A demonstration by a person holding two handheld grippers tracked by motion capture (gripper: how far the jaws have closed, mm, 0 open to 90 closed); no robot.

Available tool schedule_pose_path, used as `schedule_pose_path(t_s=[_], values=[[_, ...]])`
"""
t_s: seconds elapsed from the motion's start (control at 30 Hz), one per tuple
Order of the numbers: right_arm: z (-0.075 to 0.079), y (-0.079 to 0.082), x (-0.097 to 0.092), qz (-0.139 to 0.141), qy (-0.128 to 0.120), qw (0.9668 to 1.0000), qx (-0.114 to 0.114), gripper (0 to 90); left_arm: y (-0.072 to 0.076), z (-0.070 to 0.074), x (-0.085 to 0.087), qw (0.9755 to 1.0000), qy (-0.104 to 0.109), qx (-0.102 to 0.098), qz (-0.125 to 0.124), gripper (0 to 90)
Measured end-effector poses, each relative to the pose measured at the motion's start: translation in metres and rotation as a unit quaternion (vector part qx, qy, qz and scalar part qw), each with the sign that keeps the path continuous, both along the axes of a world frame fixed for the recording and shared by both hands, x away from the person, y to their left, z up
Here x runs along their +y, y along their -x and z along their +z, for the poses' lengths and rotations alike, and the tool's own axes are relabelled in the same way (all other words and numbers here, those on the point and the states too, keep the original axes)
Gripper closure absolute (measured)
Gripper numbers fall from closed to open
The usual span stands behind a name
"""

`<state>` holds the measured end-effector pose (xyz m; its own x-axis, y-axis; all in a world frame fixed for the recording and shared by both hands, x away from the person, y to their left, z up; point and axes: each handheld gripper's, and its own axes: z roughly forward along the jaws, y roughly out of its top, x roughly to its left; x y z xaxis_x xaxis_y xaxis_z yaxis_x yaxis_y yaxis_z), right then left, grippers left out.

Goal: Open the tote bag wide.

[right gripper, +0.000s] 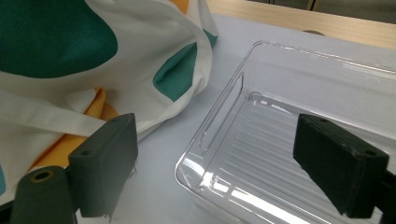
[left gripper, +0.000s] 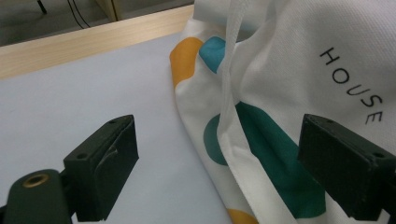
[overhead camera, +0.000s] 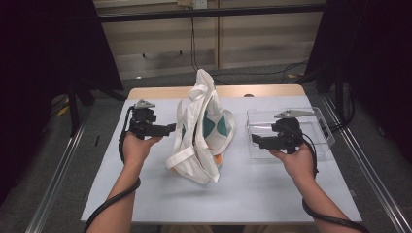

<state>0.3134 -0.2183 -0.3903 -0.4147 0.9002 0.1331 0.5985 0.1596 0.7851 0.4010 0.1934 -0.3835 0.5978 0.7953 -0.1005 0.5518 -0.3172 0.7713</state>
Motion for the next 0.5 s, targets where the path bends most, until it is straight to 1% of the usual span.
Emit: schedule_pose_path(t_s=[0.1, 0.2, 0.3, 0.37, 0.4, 0.43, 0.47, 0.5], values=[[0.0, -0.005, 0.002, 0.005, 0.0, 1.0, 0.0, 14.4, -0.005, 0.001, -0.002, 1.0, -0.007, 0.001, -0.006, 14.2], [0.001, -0.009, 0.004, 0.008, -0.001, 1.0, -0.003, 15.0, -0.009, 0.002, -0.002, 1.0, -0.007, 0.0, -0.003, 16.4], [0.003, -0.013, 0.007, 0.013, -0.007, 0.9999, -0.003, 16.8, -0.012, 0.003, -0.005, 1.0, -0.004, 0.002, -0.008, 18.0], [0.004, -0.015, 0.009, 0.018, -0.005, 0.9998, -0.004, 17.0, -0.013, 0.003, -0.006, 1.0, 0.0, 0.0, -0.004, 18.8], [0.004, -0.015, 0.009, 0.018, -0.005, 0.9998, -0.004, 17.0, -0.014, 0.003, -0.007, 1.0, -0.005, 0.0, -0.008, 19.7], [0.004, -0.017, 0.012, 0.021, -0.005, 0.9998, -0.003, 16.8, -0.015, 0.004, -0.008, 0.9999, -0.003, -0.001, -0.01, 20.0], [0.004, -0.017, 0.012, 0.021, -0.005, 0.9998, -0.003, 16.8, -0.016, 0.004, -0.01, 0.9999, -0.005, 0.001, -0.011, 20.0], [0.005, -0.02, 0.015, 0.023, -0.005, 0.9997, -0.005, 17.0, -0.017, 0.005, -0.012, 0.9999, 0.0, -0.002, -0.012, 21.3]])
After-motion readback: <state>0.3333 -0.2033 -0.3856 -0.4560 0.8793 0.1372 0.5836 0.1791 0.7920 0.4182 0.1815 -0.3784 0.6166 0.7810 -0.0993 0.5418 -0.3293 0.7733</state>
